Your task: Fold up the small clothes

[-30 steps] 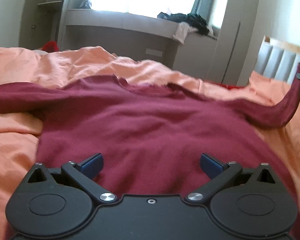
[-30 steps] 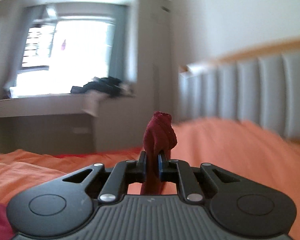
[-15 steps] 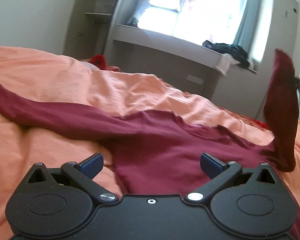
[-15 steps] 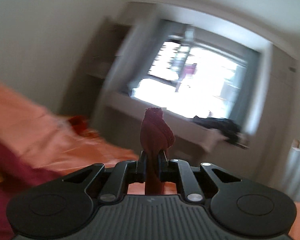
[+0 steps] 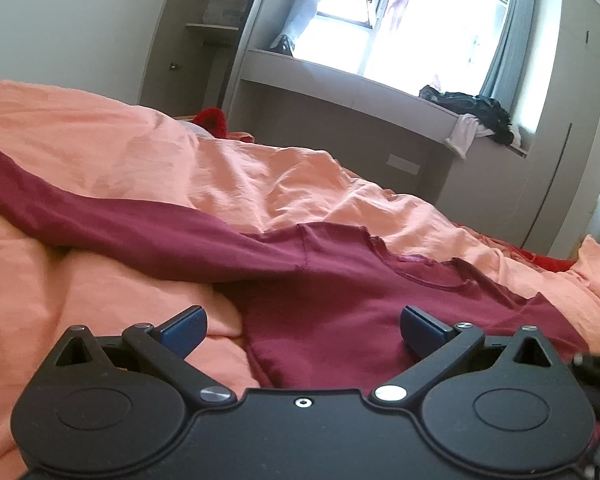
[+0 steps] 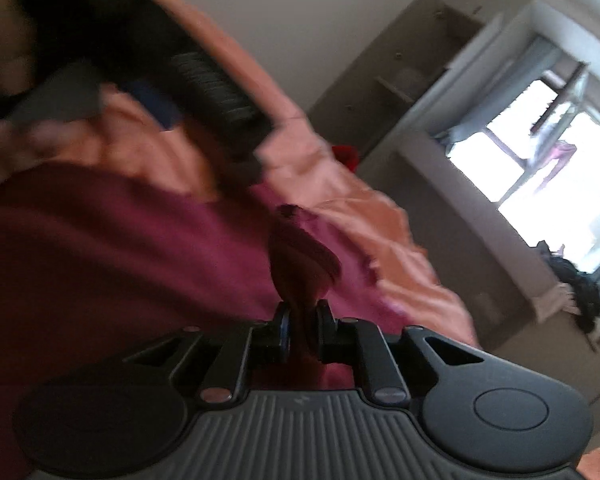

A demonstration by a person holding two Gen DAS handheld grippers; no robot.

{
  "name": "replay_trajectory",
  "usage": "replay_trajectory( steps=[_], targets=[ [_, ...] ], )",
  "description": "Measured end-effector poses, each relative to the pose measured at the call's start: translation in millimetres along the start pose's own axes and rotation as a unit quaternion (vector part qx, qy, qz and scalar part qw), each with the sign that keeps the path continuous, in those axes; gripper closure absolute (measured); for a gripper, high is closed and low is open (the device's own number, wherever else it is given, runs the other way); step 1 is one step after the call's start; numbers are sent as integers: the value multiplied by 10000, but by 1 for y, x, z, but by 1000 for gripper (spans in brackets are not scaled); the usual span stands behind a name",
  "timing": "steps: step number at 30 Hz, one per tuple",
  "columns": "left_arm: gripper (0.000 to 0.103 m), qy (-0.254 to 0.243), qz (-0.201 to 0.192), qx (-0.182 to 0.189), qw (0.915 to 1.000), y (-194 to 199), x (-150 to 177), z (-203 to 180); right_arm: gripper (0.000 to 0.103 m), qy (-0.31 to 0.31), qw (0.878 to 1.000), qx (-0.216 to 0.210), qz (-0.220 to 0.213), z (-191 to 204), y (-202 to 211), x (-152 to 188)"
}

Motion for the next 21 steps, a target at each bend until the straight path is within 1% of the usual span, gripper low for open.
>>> replay_trajectory(
  steps=[1,2,3,5,6,8,10,12,14,15,16,18,19,21],
  targets=[
    [0,0,-5,46,10000,-1,0,-1,80,-42,9999,-140,-26,5,4,0],
    [0,5,-10,108,9999,-2,1,-4,66,-108,9997,-228,-41,9,8,0],
    [0,12,-10,175,9998,-3,2,-6,55,-206,9994,-289,-53,10,13,1],
    [0,68,24,387,9992,-4,4,-12,48,-463,9982,-372,-83,3,24,1],
    [0,116,53,494,9987,-6,4,-14,40,-616,9974,-363,-80,-2,31,5],
    [0,169,151,670,9975,-8,8,-20,31,-966,9951,-202,-92,-20,46,18],
    [0,44,262,704,9972,-13,13,-27,26,-1219,9924,171,-56,-42,62,32],
    [0,-187,406,643,9969,-18,20,-33,19,-1475,9867,680,59,-66,79,49],
    [0,-333,610,556,9960,-23,29,-35,17,-1812,9758,1203,219,-92,88,69],
    [1,-364,701,513,9956,-24,33,-35,13,-1954,9696,1447,287,-102,91,78],
    [1,-370,744,499,9953,-23,35,-34,11,-2079,9616,1746,395,-114,92,90],
    [1,-309,628,570,9959,-18,34,-33,11,-2179,9474,2269,585,-133,92,113],
    [1,-275,546,642,9961,-13,33,-33,11,-2224,9408,2472,663,-141,96,126],
    [1,-220,448,832,9953,-4,32,-34,13,-2285,9293,2788,808,-152,90,143]
  ],
)
Point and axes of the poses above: each gripper's, at about its wrist camera, not at the fingertips, and y roughly against the way its jaws point, z to its left, x to its underside, the point moved 8 cm from there along -y, roughly the way its jaws point, and after that the axes turned 9 degrees about -z, right-handed, at the moved point
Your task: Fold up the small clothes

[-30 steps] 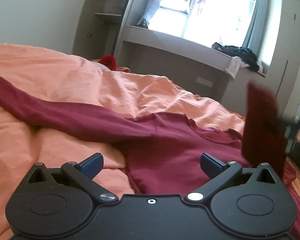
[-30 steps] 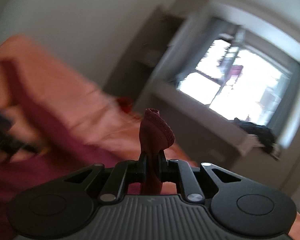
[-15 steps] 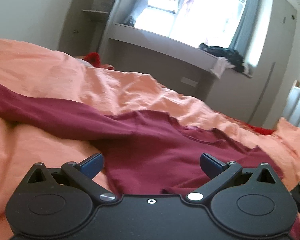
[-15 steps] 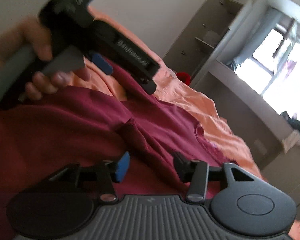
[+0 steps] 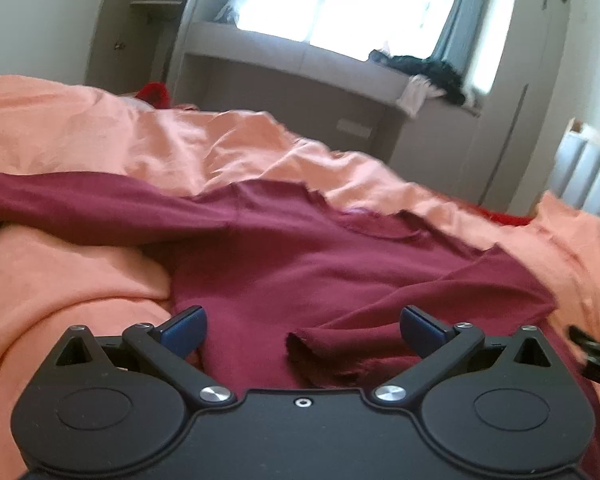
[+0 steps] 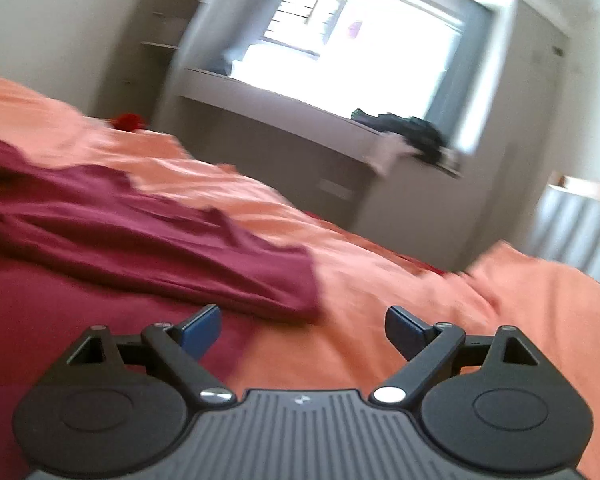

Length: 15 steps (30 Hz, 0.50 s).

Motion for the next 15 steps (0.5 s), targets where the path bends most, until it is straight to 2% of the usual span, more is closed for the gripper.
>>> replay_trajectory(
  steps=[3,6,8,11,12,15],
  targets=[
    [4,-4,-136,339,9993,10,2,-11,20,75,9997,126,192,-19,-13,24],
    [12,-236,-90,774,9967,15,8,-31,26,103,9998,89,108,-21,-31,32],
    [17,-330,-4,926,9952,13,13,-39,29,175,9998,40,56,-17,-36,35],
    [32,-308,210,925,9950,7,20,-42,30,259,9997,2,-3,-9,-40,35],
    [40,-276,227,907,9952,7,21,-42,30,273,9996,2,-17,-9,-37,34],
    [54,-450,252,861,9950,10,24,-44,30,237,9997,-20,-44,-10,-34,34]
  ],
)
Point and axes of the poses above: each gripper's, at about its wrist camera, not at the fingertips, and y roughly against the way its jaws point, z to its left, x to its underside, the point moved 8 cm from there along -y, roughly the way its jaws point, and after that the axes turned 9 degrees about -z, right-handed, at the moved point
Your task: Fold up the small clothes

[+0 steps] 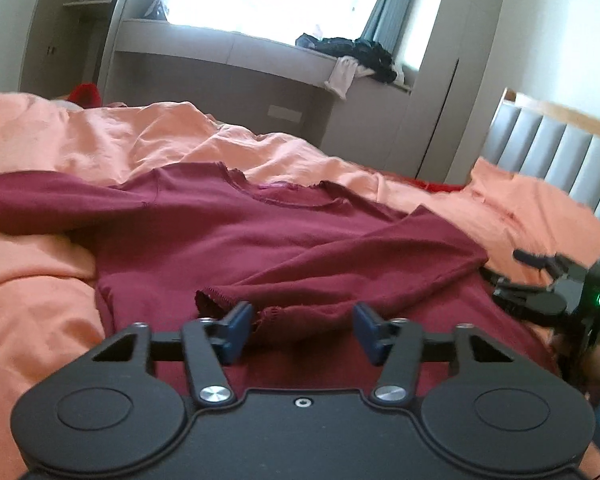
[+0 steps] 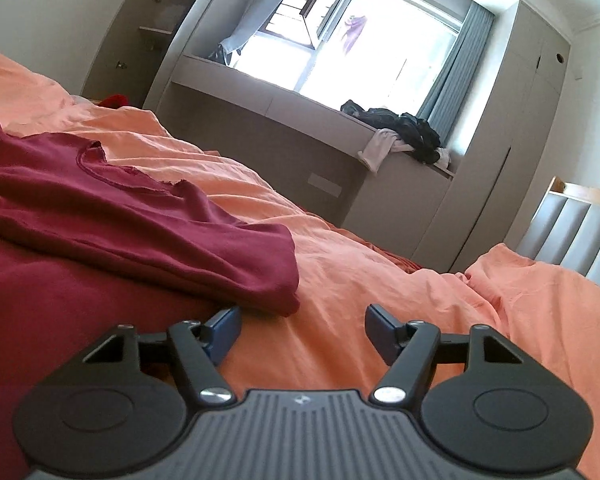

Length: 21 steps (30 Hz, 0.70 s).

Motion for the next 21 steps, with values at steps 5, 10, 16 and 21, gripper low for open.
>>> replay_trajectory(
  steps=[5,10,16,21],
  targets=[
    [96,-286,-69,-30,9996,2,4,-4,29,-60,10000,12,11,0,2,1],
    [99,-838,-25,190,9963,14,10,-19,29,-79,10000,15,7,0,1,1],
    [99,-1529,87,211,9880,27,33,-24,29,-134,9999,42,4,-2,2,1],
    [80,-1338,-71,401,9902,35,23,-17,29,-105,9999,52,-47,-1,1,-1]
  ],
)
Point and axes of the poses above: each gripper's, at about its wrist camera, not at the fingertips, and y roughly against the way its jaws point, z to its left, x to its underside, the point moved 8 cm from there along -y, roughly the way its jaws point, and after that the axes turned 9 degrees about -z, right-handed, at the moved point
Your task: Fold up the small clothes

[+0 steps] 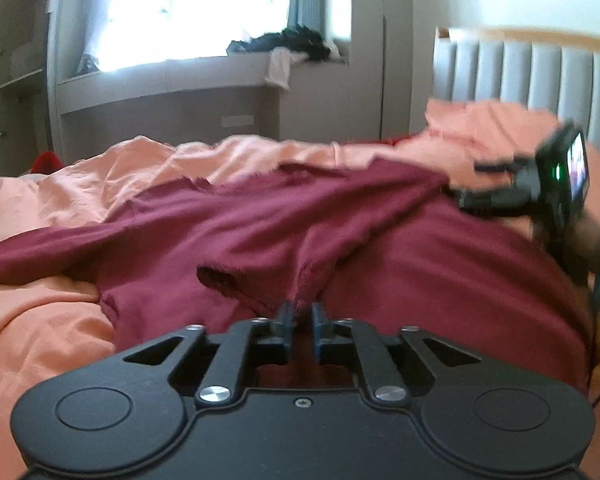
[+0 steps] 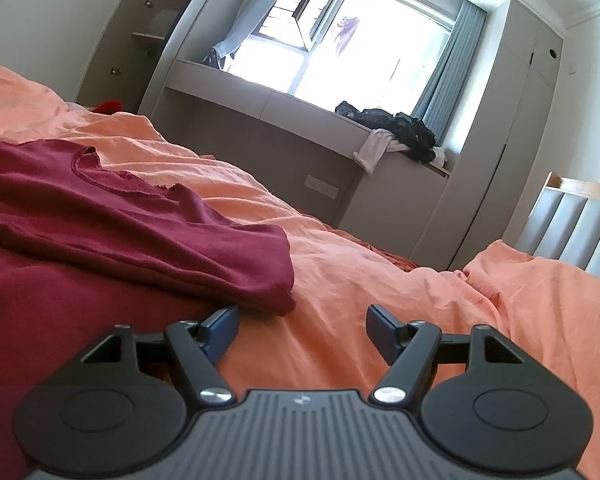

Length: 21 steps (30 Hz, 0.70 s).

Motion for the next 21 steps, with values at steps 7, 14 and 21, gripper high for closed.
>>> replay_trajectory(
  steps=[7,14,21],
  targets=[
    [42,902,-563,-71,9943,-8,-33,14,34,138,9998,-63,-93,3,-12,-6],
    [87,1499,151,7,9886,-44,-18,20,95,236,9995,-202,-36,11,-22,-4],
    [92,912,738,-2,9931,-52,1,10,98,-238,9993,-241,175,-2,-22,2]
  ],
)
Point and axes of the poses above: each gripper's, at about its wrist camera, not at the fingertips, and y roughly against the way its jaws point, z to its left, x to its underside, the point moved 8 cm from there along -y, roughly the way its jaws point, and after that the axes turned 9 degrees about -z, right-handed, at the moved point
